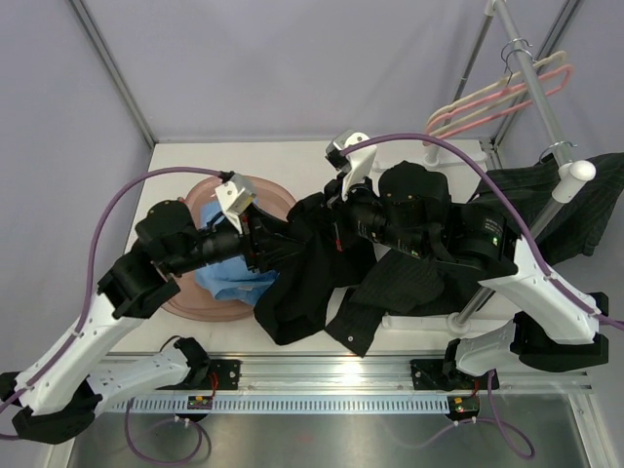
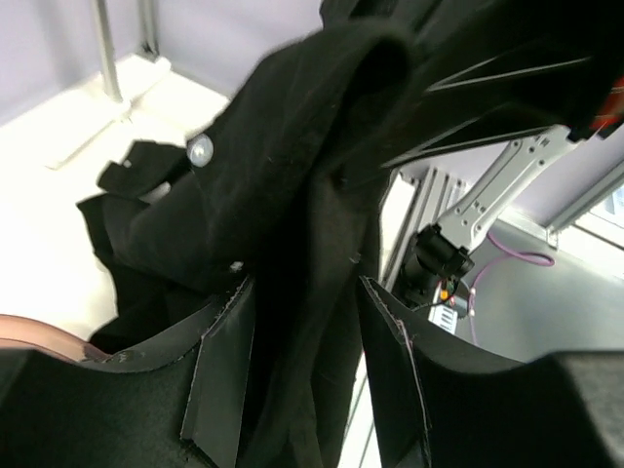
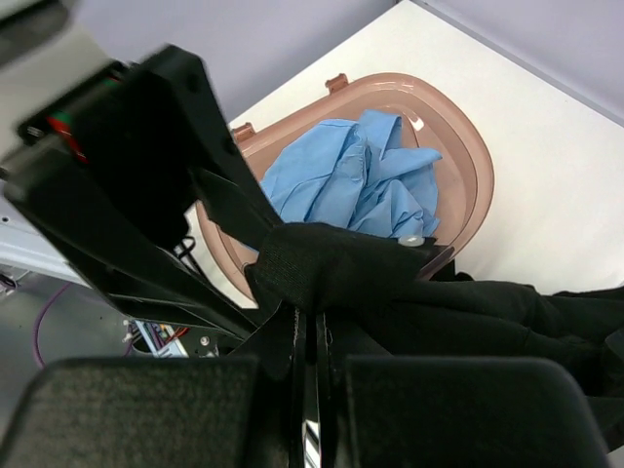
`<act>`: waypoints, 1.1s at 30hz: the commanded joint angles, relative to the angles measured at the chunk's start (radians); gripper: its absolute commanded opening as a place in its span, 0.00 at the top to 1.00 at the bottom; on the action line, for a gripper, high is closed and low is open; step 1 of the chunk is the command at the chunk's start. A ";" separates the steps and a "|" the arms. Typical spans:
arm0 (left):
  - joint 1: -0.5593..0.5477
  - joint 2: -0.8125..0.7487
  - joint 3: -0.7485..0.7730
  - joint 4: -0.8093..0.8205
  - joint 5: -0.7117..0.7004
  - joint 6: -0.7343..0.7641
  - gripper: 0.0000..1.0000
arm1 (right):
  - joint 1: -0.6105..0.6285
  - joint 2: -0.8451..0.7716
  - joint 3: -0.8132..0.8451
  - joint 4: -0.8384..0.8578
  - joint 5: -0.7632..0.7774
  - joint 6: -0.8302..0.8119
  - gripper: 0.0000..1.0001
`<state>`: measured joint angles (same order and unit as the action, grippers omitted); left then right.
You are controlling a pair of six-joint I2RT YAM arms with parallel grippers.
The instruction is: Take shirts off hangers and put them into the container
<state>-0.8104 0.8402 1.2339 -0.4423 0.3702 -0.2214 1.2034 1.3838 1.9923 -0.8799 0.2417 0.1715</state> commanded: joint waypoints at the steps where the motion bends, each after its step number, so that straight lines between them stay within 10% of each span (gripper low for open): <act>1: -0.024 0.039 -0.005 0.105 0.039 -0.012 0.51 | -0.005 -0.025 0.052 0.030 -0.027 -0.023 1.00; 3: -0.032 0.065 -0.007 0.109 0.039 -0.012 0.57 | -0.005 -0.020 0.065 0.022 -0.028 -0.024 1.00; 6: -0.042 0.105 0.013 0.077 -0.031 -0.012 1.00 | -0.005 -0.016 0.094 0.010 -0.028 -0.027 1.00; 9: -0.052 0.076 0.022 0.021 -0.297 -0.025 1.00 | -0.005 0.003 0.155 -0.037 -0.024 -0.035 1.00; 17: -0.053 0.013 0.088 0.200 -0.940 0.360 1.00 | -0.005 -0.026 0.228 -0.143 0.065 -0.030 0.05; 20: -0.053 0.083 0.165 0.333 -1.007 0.580 1.00 | -0.005 -0.101 0.134 -0.142 0.076 -0.015 0.00; 23: -0.052 0.148 0.229 0.494 -0.961 0.799 1.00 | -0.004 -0.201 -0.038 -0.085 0.070 0.009 0.02; 26: -0.039 0.218 0.295 0.648 -0.929 0.980 1.00 | -0.005 -0.279 -0.197 -0.033 0.032 0.043 0.25; 27: -0.029 0.232 0.336 0.695 -0.900 1.016 1.00 | -0.004 -0.296 -0.237 -0.002 0.016 0.062 0.57; 30: 0.097 0.295 0.442 0.723 -0.786 1.079 1.00 | -0.005 -0.330 -0.340 0.013 -0.010 0.106 1.00; 33: 0.228 0.362 0.531 0.737 -0.740 1.081 1.00 | -0.004 -0.350 -0.417 0.028 -0.033 0.123 1.00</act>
<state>-0.6930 1.1790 1.6474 0.1101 -0.4419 0.7509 1.2030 1.0348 1.6283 -0.9131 0.2493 0.2531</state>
